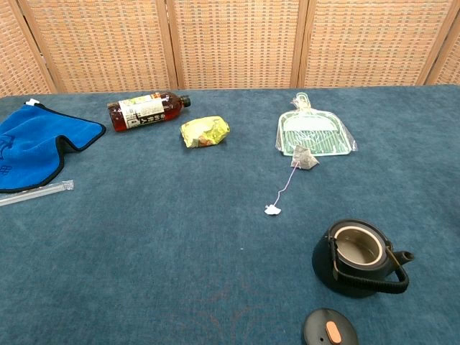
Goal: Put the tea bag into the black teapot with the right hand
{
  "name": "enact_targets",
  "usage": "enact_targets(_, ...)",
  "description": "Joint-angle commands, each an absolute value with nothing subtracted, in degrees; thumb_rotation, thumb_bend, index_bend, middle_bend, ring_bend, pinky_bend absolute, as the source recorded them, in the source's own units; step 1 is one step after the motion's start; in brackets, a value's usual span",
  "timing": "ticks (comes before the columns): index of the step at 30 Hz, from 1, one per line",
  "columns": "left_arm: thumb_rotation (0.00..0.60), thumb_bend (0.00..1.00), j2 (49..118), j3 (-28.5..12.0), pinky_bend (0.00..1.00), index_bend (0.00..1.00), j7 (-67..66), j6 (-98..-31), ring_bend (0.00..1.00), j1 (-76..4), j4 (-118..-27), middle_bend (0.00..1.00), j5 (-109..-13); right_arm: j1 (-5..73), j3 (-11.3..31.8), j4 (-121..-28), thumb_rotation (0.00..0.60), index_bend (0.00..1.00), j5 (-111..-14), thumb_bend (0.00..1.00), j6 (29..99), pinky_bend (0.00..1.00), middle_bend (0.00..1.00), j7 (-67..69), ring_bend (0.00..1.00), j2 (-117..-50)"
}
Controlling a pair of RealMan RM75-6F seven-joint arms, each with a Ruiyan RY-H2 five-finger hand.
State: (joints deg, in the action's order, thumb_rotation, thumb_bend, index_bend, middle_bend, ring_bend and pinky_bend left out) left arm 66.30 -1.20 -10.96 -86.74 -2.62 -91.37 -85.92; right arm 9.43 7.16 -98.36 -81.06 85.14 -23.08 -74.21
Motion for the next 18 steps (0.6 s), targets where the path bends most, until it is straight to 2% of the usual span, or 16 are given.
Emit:
enact_targets(1, 0.600, 0.35, 66.24, -1.21, 0.00, 0.00, -11.03, -86.69, 0.00, -2.63, -91.43, 0.00, -85.84, 9.67, 7.25, -98.87, 0.600, 0.11, -81.43, 0.52, 84.99, 0.16, 0.17, -22.78, 0.05, -73.95)
enact_targets(7, 0.600, 0.35, 66.14, -1.15, 0.00, 0.00, -11.30, -86.28, 0.00, -2.75, -91.69, 0.00, -85.67, 11.33, 7.51, -101.46, 0.600, 0.11, -82.67, 0.52, 82.55, 0.19, 0.22, -20.32, 0.10, -72.55)
enact_targets(14, 0.600, 0.35, 66.21, -1.12, 0.00, 0.00, -11.49, -86.05, 0.00, -2.81, -91.76, 0.00, -85.50, 15.02, 8.24, -104.60, 0.600, 0.11, -83.26, 0.51, 76.97, 0.45, 0.33, -18.59, 0.26, -70.87)
enact_targets(18, 0.600, 0.35, 66.22, -1.16, 0.00, 0.00, -11.60, -85.78, 0.00, -2.85, -91.70, 0.00, -85.14, 17.70, 8.80, -106.08, 0.600, 0.15, -83.04, 0.46, 72.96, 0.58, 0.41, -18.25, 0.38, -70.21)
